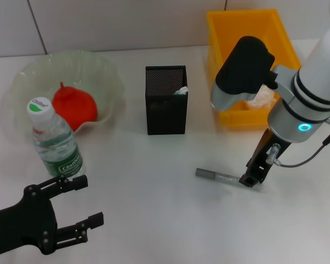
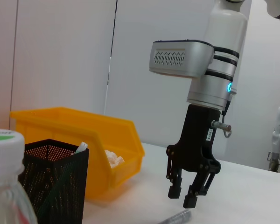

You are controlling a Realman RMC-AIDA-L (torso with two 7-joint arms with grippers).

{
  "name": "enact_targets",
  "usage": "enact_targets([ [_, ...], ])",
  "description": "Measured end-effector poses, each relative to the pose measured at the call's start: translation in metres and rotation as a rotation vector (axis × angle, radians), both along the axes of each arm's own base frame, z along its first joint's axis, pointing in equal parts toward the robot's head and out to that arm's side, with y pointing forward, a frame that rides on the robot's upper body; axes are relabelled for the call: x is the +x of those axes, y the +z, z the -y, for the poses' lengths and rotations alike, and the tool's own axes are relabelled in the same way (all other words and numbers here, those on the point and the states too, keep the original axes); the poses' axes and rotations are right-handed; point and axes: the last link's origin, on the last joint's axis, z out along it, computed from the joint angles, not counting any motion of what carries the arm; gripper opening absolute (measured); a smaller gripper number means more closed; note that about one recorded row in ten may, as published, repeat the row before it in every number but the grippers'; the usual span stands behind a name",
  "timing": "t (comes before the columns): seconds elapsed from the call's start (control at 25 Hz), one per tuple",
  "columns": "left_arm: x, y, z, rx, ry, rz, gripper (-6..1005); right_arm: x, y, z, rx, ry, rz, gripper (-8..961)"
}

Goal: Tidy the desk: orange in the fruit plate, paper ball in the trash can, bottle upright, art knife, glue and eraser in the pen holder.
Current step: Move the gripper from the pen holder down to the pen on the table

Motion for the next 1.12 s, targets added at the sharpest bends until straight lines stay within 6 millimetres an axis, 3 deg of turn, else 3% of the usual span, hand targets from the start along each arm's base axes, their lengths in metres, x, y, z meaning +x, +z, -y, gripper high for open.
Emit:
enact_targets([
  [0.12, 0.0, 0.0, 0.0, 0.0, 0.0, -0.001, 802, 0.001, -0.005, 0.001, -0.015, 0.017, 0.017, 367],
  [1.12, 0.0, -0.001, 0.001, -0.002, 0.003, 0.001, 802, 0.004, -0.02, 0.002, -0.066, 0.083, 0.059, 338],
])
